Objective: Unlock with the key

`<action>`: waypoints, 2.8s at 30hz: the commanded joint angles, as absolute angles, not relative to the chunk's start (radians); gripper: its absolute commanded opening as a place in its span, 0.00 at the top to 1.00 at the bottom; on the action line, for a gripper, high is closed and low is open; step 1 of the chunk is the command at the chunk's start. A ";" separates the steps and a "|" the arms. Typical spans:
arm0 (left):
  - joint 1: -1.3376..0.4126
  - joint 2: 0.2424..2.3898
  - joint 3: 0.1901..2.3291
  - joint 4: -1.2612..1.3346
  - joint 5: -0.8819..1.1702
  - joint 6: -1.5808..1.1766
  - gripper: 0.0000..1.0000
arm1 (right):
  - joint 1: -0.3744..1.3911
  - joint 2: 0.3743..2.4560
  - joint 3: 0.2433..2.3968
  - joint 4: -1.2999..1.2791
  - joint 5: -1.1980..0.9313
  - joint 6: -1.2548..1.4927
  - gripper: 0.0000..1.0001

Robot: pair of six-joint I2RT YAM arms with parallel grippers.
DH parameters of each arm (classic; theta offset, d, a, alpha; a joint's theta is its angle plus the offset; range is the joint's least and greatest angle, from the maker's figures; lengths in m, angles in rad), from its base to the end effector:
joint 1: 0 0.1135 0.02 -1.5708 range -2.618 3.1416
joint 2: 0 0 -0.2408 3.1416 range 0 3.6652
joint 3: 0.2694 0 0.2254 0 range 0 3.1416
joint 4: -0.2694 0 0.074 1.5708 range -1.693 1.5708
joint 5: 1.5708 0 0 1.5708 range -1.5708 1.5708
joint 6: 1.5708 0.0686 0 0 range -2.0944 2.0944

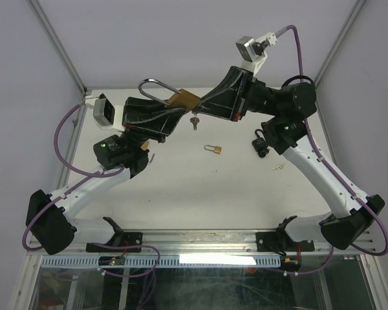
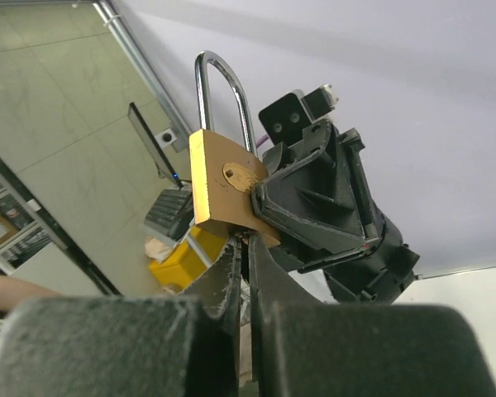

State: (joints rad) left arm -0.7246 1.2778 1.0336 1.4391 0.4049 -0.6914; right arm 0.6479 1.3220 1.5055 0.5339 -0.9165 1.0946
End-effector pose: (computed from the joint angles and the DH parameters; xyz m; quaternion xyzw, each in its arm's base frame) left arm 0.1514 -0.1701 0.4772 0.2005 0.1797 -0.6544 0.7066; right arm 0.1670 0.1946 0.5216 -0.3105 0.4511 0.7426 0.3856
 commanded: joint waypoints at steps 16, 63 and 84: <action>-0.716 1.255 1.012 1.390 0.383 -0.690 1.00 | 0.719 1.203 1.532 0.053 -0.774 0.811 0.51; -0.684 1.154 0.916 0.919 0.677 -0.584 1.00 | 0.624 1.267 1.762 -0.466 -0.748 0.306 0.65; -0.679 1.110 0.842 0.849 0.727 -0.425 0.01 | 0.575 1.262 1.800 -0.440 -0.741 0.403 1.00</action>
State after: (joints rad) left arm -0.6857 1.1671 0.8700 0.8845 0.6876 -0.5724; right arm 0.5980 1.2881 1.7317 -0.4694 -0.7837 0.3283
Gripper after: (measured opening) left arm 0.941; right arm 0.042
